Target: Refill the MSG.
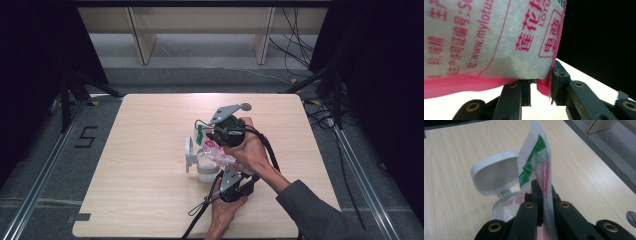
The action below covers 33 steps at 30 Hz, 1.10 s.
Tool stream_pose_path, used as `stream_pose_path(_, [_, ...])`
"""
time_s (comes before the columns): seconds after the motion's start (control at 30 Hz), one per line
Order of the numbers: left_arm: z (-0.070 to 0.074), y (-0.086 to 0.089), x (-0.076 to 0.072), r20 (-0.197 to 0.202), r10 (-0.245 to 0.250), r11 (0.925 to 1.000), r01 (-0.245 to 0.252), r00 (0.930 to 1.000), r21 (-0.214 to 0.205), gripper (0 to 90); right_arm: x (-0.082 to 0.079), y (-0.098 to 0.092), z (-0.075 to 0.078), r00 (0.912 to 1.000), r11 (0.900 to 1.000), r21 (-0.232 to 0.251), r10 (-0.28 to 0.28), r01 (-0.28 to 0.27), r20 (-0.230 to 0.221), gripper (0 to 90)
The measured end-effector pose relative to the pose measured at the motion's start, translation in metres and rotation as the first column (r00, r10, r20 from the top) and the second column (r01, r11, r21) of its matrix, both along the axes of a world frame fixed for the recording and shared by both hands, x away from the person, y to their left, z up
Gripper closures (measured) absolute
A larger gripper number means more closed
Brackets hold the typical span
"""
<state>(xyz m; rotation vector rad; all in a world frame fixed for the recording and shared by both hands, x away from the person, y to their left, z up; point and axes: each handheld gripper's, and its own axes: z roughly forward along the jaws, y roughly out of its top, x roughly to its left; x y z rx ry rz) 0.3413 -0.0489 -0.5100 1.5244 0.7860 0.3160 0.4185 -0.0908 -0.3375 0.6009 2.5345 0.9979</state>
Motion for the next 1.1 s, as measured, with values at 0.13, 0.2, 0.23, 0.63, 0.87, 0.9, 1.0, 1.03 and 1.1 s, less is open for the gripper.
stream_pose_path(0.13, [-0.0003,-0.0002,0.0002,0.000,0.001,1.0000,-0.001,1.0000,0.000,72.4,0.0004,0.0004,-0.0002,1.0000,1.0000,-0.001,-0.001,0.001,-0.001,90.0])
stream_pose_path(0.2, [0.0004,0.0005,0.0003,0.002,0.003,1.0000,-0.003,1.0000,0.001,72.4,0.0001,0.0004,0.0002,1.0000,0.9999,0.016,-0.003,0.003,-0.005,90.0])
stream_pose_path(0.23, [0.0006,0.0007,0.0005,0.001,0.003,1.0000,-0.003,1.0000,-0.002,72.4,0.0001,0.0001,0.0005,0.9999,0.9997,0.021,-0.008,0.009,-0.011,90.0])
stream_pose_path(0.63, [0.0009,0.0008,0.0013,0.001,-0.001,1.0000,0.001,1.0000,-0.001,72.4,0.0012,0.0011,-0.0002,1.0000,0.9997,0.024,-0.001,0.001,0.000,90.0])
stream_pose_path(0.87, [0.0005,-0.0004,0.0010,0.009,-0.003,1.0000,0.003,1.0000,0.004,72.5,0.0000,0.0013,0.0002,0.9999,0.9999,0.011,-0.007,0.007,-0.011,90.0])
stream_pose_path(0.9, [0.0007,-0.0005,0.0005,0.009,0.005,0.9999,-0.005,0.9999,0.011,72.4,-0.0002,0.0019,-0.0005,0.9998,0.9999,0.008,-0.011,0.011,-0.014,90.0])
stream_pose_path(1.0, [0.0009,-0.0001,0.0009,0.014,0.001,1.0000,-0.001,0.9999,0.007,72.5,0.0005,0.0004,0.0009,1.0000,0.9997,0.022,-0.007,0.008,-0.006,90.0])
stream_pose_path(1.03, [0.0005,-0.0005,0.0009,0.014,-0.003,1.0000,0.003,0.9999,0.004,72.5,0.0006,0.0003,0.0006,1.0000,0.9998,0.020,-0.003,0.003,0.000,90.0])
stream_pose_path(1.1, [0.0007,-0.0007,0.0004,0.016,-0.001,1.0000,0.001,0.9999,0.008,72.5,-0.0007,0.0013,0.0003,0.9999,0.9999,0.007,-0.007,0.007,-0.009,90.0])
